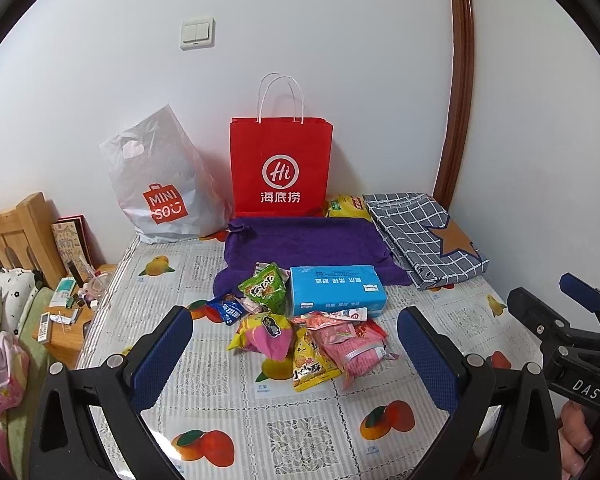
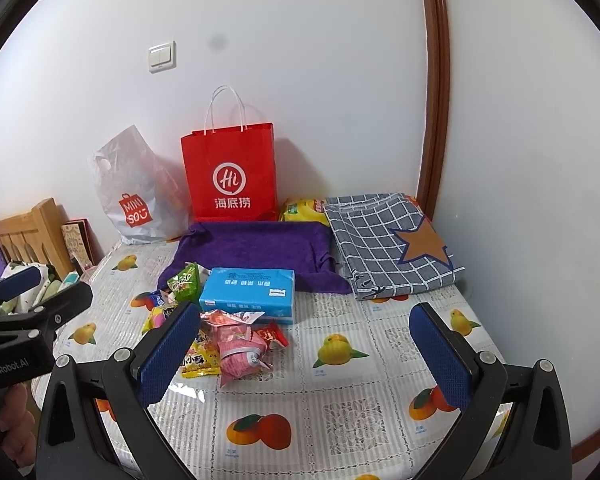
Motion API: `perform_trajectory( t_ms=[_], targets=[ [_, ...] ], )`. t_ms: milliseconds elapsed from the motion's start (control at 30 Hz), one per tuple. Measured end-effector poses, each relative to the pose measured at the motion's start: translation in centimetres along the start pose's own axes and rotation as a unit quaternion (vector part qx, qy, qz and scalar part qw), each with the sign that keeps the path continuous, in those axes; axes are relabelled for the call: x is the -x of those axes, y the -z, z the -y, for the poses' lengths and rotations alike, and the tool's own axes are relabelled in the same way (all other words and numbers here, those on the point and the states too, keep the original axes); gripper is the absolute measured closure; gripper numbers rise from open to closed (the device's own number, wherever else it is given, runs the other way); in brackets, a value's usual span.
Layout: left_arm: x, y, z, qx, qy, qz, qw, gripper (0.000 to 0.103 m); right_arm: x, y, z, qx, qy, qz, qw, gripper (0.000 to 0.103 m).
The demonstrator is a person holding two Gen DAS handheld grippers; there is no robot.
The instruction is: Organize snacks
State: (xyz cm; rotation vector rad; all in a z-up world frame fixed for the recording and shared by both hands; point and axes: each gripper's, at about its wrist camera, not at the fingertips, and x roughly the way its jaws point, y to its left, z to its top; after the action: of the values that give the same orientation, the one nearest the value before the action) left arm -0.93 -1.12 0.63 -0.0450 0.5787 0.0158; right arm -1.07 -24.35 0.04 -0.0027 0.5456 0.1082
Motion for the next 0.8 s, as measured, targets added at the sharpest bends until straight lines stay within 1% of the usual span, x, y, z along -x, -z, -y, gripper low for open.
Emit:
perform_trajectory(
  t_ms=[400,800],
  targets=[
    [0.32,0.24,0.55,-0.004,-0.002,0.004,1.0000,0.000,0.29,0.25,-0.18,-0.001,-0.002,0.003,1.000,0.000],
    [0.53,0.23,0.15,-0.002,0.001,0.010,0.9999,0.000,0.54,0.13,-0.45,0.002,-0.001,0.006,1.000,0.000]
  ],
)
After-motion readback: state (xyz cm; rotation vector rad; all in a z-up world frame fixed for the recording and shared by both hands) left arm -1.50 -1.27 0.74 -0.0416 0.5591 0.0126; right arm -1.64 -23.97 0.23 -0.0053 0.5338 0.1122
